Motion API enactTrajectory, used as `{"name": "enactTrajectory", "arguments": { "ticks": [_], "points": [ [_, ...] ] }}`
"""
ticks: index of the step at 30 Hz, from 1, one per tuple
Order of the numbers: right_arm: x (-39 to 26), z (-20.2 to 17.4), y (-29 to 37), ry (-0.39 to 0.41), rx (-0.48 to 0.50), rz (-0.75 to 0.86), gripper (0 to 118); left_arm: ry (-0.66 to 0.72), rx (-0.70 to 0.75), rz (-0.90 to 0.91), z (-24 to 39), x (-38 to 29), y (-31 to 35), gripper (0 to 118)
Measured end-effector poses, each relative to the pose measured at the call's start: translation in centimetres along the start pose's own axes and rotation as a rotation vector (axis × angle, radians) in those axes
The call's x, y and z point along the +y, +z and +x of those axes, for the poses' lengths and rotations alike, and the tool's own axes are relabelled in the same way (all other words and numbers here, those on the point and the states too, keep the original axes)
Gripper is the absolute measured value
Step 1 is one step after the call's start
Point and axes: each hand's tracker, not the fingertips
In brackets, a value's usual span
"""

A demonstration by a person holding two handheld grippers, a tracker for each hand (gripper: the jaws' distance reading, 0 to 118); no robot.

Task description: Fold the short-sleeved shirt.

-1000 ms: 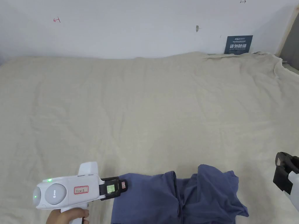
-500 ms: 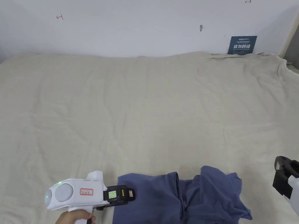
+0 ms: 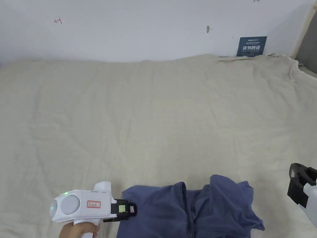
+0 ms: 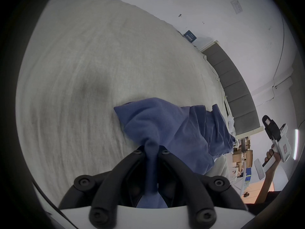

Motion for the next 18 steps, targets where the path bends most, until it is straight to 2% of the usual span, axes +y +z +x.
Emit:
{"name": "enactTrajectory", "arguments": {
  "ticks": [5, 13, 18],
  "points": [
    [0.3, 0.2, 0.0, 0.001, 0.001, 0.006, 0, -0.021, 0.010, 0.022, 0.4, 0.5, 2.5, 8],
    [0.5, -0.1, -0.2, 0.006, 0.021, 0.010, 0, 0.014, 0.185, 0.047, -1.5, 1.6, 9.0, 8],
    [0.5, -0.1, -0.4, 0.006, 0.033, 0.015, 0, 0.020, 0.211, 0.069, -1.7, 2.0, 12.0, 8]
  ]
}}
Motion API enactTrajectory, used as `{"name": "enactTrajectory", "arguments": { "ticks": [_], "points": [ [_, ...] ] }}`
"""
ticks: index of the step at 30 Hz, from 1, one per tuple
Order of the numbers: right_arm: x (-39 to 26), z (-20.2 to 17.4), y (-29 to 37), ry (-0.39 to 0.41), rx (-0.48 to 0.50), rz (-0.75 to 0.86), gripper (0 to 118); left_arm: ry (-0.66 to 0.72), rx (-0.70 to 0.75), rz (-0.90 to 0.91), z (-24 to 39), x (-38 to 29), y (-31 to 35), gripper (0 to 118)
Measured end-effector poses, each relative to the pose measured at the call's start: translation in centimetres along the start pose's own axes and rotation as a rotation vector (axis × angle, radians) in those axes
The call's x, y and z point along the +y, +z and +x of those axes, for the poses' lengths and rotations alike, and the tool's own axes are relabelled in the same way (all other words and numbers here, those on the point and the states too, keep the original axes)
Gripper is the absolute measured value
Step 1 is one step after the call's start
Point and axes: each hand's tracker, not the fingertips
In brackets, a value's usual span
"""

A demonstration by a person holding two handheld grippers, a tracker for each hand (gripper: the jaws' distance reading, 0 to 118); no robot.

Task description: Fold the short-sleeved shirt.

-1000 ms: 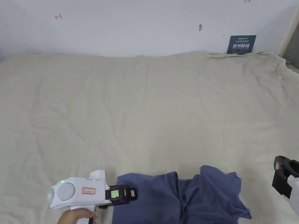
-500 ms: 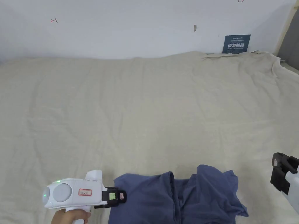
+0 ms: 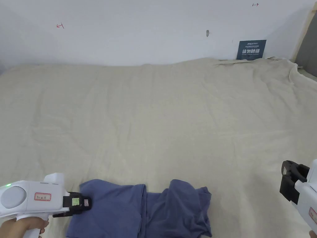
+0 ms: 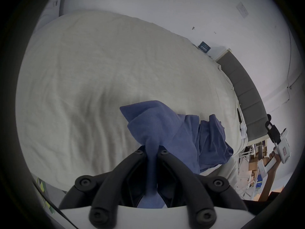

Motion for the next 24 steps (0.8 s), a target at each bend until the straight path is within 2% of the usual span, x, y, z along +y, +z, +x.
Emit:
{"name": "enactTrajectory", "arguments": {
  "ticks": [2, 5, 7, 17, 24],
  "points": [
    [0.0, 0.1, 0.0, 0.000, 0.002, 0.002, 0, -0.005, 0.051, -0.017, 1.2, 0.2, 0.6, 8],
    [0.0, 0.3, 0.3, 0.000, -0.005, 0.005, 0, -0.016, 0.052, -0.019, 4.0, 0.4, 0.9, 8],
    [0.0, 0.6, 0.4, -0.002, -0.011, 0.007, 0, -0.082, 0.048, -0.028, 6.1, 1.0, 0.5, 8],
    [-0.2, 1.4, 1.0, -0.003, -0.030, 0.008, 0, -0.295, -0.154, -0.142, 18.4, 1.1, -5.2, 8],
    [-0.4, 2.0, 1.4, -0.015, -0.042, 0.012, 0, -0.344, -0.185, -0.230, 24.8, -0.4, -11.2, 8]
  ]
}}
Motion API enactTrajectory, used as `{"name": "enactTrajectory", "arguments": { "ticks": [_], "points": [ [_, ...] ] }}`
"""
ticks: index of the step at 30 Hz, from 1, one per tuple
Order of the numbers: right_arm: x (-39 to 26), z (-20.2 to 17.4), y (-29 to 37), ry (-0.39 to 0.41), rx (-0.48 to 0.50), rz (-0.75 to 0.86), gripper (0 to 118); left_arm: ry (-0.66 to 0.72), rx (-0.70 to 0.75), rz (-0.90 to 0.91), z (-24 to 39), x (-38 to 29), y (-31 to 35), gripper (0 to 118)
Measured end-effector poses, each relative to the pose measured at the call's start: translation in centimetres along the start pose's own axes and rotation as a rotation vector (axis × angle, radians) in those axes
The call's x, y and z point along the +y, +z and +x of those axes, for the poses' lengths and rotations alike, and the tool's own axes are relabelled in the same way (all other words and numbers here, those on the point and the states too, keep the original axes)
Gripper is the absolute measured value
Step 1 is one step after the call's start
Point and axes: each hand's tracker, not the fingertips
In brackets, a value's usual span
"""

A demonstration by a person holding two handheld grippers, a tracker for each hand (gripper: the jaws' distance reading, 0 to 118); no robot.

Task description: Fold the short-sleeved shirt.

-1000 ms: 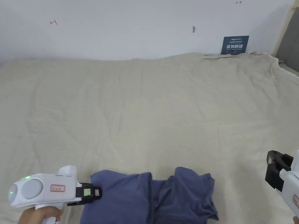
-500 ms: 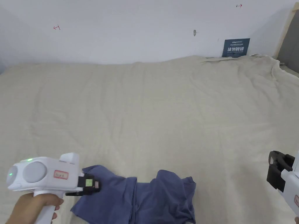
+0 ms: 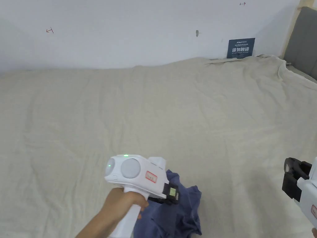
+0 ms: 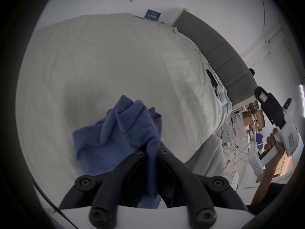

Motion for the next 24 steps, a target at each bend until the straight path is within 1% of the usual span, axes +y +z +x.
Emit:
{"name": "enactTrajectory", "arguments": {
  "ticks": [7, 12, 13, 15, 16, 17, 18, 19, 20, 21, 22, 24],
  "points": [
    [-0.2, 0.7, 0.2, -0.005, -0.012, -0.002, 0, -0.037, 0.075, -0.044, 2.6, -0.6, -5.3, 8],
    [-0.2, 0.8, 0.2, -0.004, -0.017, 0.002, 0, -0.032, 0.096, -0.038, 2.1, -1.0, -6.4, 10],
    [-0.2, 0.8, 0.2, -0.004, -0.017, 0.003, 0, -0.033, 0.096, -0.033, 2.0, -1.0, -6.3, 12],
    [-0.2, 0.8, 0.2, -0.003, -0.018, 0.004, 0, -0.029, 0.094, -0.015, 1.9, -0.8, -5.7, 23],
    [-0.1, 0.7, 0.1, -0.002, -0.017, 0.004, 0, -0.022, 0.088, -0.002, 1.9, -0.7, -5.3, 33],
    [-0.1, 0.7, 0.1, -0.004, -0.016, 0.005, 0, -0.017, 0.077, 0.017, 1.9, -0.6, -4.8, 55],
    [-0.1, 0.6, 0.1, -0.005, -0.014, 0.007, 0, -0.014, 0.061, 0.044, 2.6, -0.8, -3.9, 72],
    [0.0, 0.5, 0.1, -0.004, -0.013, 0.010, 0, -0.010, 0.066, 0.072, 2.7, -0.8, -3.1, 85],
    [0.1, 0.3, 0.0, -0.001, -0.012, 0.012, 0, -0.016, 0.075, 0.104, 2.9, -0.8, -2.4, 101],
    [0.2, 0.2, -0.1, 0.001, -0.010, 0.015, 0, -0.023, 0.080, 0.140, 3.1, -0.8, -1.6, 108],
    [0.3, 0.0, -0.1, 0.003, -0.007, 0.016, 0, -0.034, 0.081, 0.169, 3.8, -1.1, -0.3, 111],
    [0.5, -0.3, -0.2, 0.004, -0.004, 0.022, 0, -0.047, 0.083, 0.241, 3.9, -1.3, 1.6, 111]
  ]
}}
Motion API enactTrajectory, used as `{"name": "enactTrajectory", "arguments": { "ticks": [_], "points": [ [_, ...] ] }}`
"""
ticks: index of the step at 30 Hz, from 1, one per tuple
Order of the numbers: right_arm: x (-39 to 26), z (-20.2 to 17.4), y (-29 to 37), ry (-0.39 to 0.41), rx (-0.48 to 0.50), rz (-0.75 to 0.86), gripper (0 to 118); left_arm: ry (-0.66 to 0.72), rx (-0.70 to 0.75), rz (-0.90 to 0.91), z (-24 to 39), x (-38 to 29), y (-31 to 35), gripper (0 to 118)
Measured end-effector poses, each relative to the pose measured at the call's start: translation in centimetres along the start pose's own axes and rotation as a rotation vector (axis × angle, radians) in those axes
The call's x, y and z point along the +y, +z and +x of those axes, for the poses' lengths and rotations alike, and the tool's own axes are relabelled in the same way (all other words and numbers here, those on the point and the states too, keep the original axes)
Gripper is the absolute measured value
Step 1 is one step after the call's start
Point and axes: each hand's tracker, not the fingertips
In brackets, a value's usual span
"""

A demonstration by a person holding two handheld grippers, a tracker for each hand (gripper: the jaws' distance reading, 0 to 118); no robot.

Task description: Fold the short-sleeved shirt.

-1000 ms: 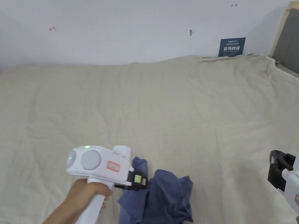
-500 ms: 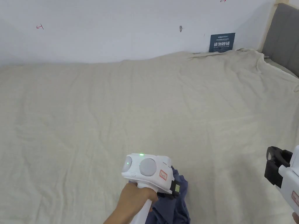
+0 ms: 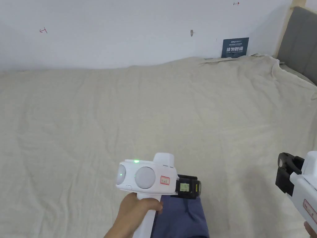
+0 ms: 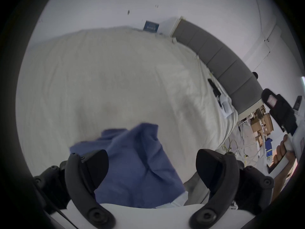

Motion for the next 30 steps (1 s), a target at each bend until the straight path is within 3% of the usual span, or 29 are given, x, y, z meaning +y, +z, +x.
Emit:
{"name": "enactTrajectory", "arguments": {
  "ticks": [6, 12, 13, 17, 20, 30],
  "points": [
    [0.5, -0.9, -0.1, 0.001, 0.024, 0.012, 0, -0.037, 0.056, 0.218, -1.7, 0.2, 4.5, 111],
    [0.8, -1.5, -0.4, 0.011, 0.048, 0.016, 0, -0.058, 0.213, 0.272, -4.2, -1.9, 4.4, 108],
    [0.8, -1.5, -0.4, 0.012, 0.053, 0.018, 0, -0.061, 0.230, 0.295, -4.6, -2.6, 4.1, 103],
    [0.7, -1.5, -0.6, 0.011, 0.064, 0.019, 0, -0.077, 0.248, 0.324, -4.5, -5.3, 2.5, 26],
    [0.5, -1.3, -0.7, 0.009, 0.066, 0.016, 0, -0.091, 0.235, 0.303, -3.7, -7.1, 0.6, 4],
    [-0.3, 0.3, -0.3, 0.000, 0.040, -0.010, 0, -0.111, 0.127, 0.147, 0.7, -9.6, -6.7, 0]
  ]
}}
